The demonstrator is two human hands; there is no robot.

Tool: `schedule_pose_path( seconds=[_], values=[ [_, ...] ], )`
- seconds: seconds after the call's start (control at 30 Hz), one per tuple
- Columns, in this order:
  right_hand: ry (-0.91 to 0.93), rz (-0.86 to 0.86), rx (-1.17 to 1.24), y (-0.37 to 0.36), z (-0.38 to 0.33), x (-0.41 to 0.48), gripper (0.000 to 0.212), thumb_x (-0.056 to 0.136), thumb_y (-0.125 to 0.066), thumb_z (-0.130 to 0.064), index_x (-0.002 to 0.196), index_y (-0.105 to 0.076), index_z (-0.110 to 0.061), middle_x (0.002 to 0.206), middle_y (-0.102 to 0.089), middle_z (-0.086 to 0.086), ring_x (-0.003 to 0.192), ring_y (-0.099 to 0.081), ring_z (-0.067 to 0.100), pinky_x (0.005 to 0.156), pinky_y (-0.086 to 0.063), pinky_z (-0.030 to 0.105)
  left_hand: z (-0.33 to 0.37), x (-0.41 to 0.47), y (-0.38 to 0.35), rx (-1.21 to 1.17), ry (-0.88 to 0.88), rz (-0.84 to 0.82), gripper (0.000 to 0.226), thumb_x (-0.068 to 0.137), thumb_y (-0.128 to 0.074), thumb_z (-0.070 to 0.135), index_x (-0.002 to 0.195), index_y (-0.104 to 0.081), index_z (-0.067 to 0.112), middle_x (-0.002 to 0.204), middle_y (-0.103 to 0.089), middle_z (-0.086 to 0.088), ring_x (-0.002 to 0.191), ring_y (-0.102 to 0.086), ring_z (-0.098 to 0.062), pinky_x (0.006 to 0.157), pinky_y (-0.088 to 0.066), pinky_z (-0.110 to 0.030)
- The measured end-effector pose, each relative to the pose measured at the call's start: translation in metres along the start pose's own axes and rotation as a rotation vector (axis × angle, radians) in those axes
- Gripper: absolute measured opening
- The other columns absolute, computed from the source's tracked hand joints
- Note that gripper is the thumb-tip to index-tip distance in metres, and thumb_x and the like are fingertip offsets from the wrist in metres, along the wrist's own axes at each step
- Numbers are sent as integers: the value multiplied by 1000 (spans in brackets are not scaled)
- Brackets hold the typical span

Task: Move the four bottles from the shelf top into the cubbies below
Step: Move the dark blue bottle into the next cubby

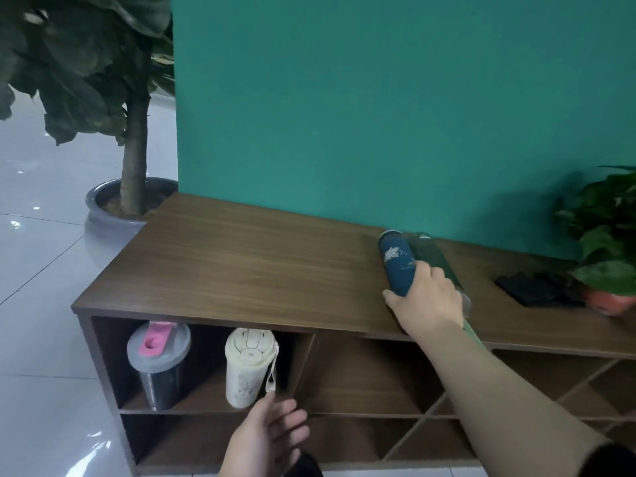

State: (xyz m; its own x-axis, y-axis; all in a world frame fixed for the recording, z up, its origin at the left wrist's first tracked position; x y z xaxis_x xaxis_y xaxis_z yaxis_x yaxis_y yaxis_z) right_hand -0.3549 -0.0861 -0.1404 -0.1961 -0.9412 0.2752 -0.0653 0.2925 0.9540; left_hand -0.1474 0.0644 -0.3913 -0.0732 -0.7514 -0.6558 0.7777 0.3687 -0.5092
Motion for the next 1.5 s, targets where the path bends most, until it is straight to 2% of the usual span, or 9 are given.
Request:
schedule_pose_path(
  seconds=[0.2,0.5,0.63,0.73,0.8,0.9,1.03,1.23,1.5],
  values=[
    [47,-61,-104,-9,-16,-3,57,84,-68,-35,132,-44,-15,118,-48,11,107,-57,36,75,-53,44,6,-9,2,20,-24,-37,46,98,-45,41,106,-69,3,106,-72,-21,95,-65,-37,83,-41,-44],
    [55,182,798,96,18,-142,60,62,-84,-42,110,-48,-45,110,-62,-15,96,-63,10,80,-49,29,-5,0,-22,16,-29,-141,62,94,-35,56,122,-64,8,94,-81,-14,99,-68,-37,83,-47,-44],
    [54,17,776,76,34,-162,66,53,-83,-53,111,-51,-48,110,-61,-24,99,-62,8,85,-49,32,-31,-6,-47,-23,40,-221,64,84,-39,71,127,-57,28,116,-75,-22,100,-73,-42,68,-59,-45],
    [71,-154,694,32,37,-163,72,57,-89,-44,114,-46,-52,111,-52,-35,104,-58,0,87,-46,20,-56,1,-60,20,81,-222,67,86,-43,69,129,-62,21,117,-73,-26,95,-75,-35,58,-61,-37],
    [76,-212,667,4,40,-168,77,54,-90,-47,112,-41,-59,112,-49,-40,106,-55,-5,85,-40,10,-73,9,-63,3,120,-181,68,80,-57,60,127,-66,12,114,-74,-24,92,-74,-33,79,-62,-43],
    [50,-309,714,-37,45,-172,94,39,-90,-60,113,-32,-74,118,-48,-43,110,-50,-10,95,-43,15,-91,17,-69,-134,201,-132,60,91,-54,46,131,-63,3,127,-67,-30,114,-67,-42,110,-44,-53],
    [17,-517,709,-100,47,-170,94,33,-85,-70,114,-38,-71,123,-58,-30,115,-56,-4,101,-49,24,-103,47,-65,-213,237,-101,52,98,-45,39,120,-67,-3,107,-76,-28,89,-76,-41,74,-64,-46],
    [-107,-633,762,-168,57,-139,69,50,-96,-47,109,-60,-43,98,-70,-21,93,-65,-6,77,-50,16,-125,93,-69,-130,320,-76,57,90,-48,53,116,-76,10,121,-74,-18,118,-66,-35,114,-39,-50],
    [-112,-622,820,-207,40,-99,63,58,-94,-41,114,-64,-36,98,-72,-21,92,-66,-6,72,-48,13,-124,144,-50,-256,283,-26,106,72,-21,94,141,-54,21,147,-56,-14,131,-56,-35,118,-28,-58]
  ],
)
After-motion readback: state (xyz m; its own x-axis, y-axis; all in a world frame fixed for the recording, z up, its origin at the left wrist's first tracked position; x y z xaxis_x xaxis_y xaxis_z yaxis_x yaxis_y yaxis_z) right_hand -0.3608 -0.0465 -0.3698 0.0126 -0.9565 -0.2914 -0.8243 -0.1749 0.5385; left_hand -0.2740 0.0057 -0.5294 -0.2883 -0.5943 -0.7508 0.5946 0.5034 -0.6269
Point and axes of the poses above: each hand's wrist, its own x-axis towards the middle knuckle, its own y-axis out of the back of the hand, z = x × y, the point moved 9 cm from there along x, towards the middle knuckle
